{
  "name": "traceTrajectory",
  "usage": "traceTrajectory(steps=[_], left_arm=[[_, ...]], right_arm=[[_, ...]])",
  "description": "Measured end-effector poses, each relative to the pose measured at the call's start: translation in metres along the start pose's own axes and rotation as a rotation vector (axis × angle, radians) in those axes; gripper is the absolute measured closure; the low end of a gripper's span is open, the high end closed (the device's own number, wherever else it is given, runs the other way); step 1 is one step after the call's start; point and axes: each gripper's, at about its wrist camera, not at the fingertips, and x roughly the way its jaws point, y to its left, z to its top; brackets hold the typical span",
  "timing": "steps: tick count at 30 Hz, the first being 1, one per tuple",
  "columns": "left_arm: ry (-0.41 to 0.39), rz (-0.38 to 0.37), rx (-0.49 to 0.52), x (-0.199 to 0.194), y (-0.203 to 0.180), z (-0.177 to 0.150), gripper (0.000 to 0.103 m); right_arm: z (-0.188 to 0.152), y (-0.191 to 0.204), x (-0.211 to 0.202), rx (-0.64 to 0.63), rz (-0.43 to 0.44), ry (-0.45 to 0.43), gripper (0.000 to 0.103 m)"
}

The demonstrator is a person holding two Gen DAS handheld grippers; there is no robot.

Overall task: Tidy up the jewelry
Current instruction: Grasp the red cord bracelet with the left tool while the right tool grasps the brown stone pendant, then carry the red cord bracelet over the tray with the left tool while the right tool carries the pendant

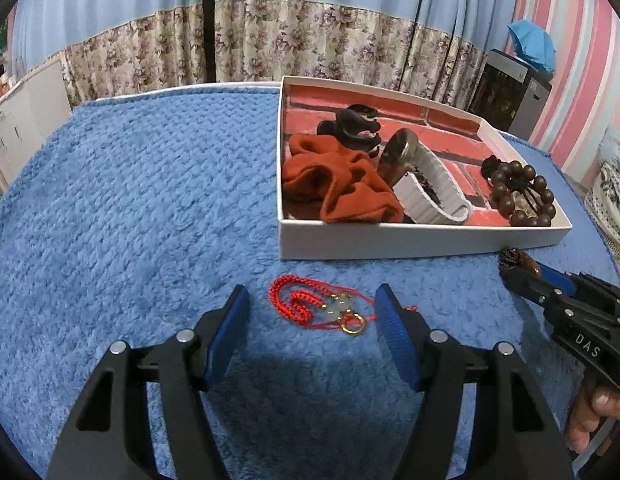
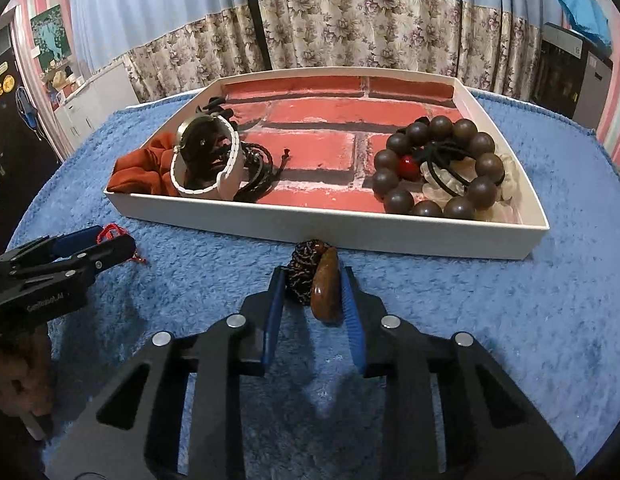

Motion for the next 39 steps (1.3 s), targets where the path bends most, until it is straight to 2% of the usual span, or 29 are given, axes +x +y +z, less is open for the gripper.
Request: traceTrajectory(steps=[3,6,8,14,23,39], left_arm=[[0.005,0.015,0.006,0.001,-0.001,0.0,0.04],[0.005,0.045,0.016,0.001,-0.004,-0.001,0.054],[0.0,0.048,0.017,0.0,-0.003,-0.002,0.07],[-0.009,0.06,0.042,-0.006,-0.005,-0.008,0.091],[-0.049,0.064,0.041,-0.026,-0.005,-0.012,0.092],[-0.154,0.056,0.078,-0.087,-0.032,-0.006,0.093]], right_arm=[[0.0,-0.003,-0.001,0.014,0.017,0.002,0.074],[-0.001,-0.004,-0.001,0.025,0.03,0.002,0.074],[-0.001,-0.004,-0.001,0.029,0.035,0.002,0.074],[0.0,-0.006,-0.002,0.024,0.031,0.001,0.075],[-0.003,-0.005,-0.018,0.015,0.033,-0.022,0.087],[-0.003,-0.019,-0.079,0.034,0.054,-0.119,0.088]])
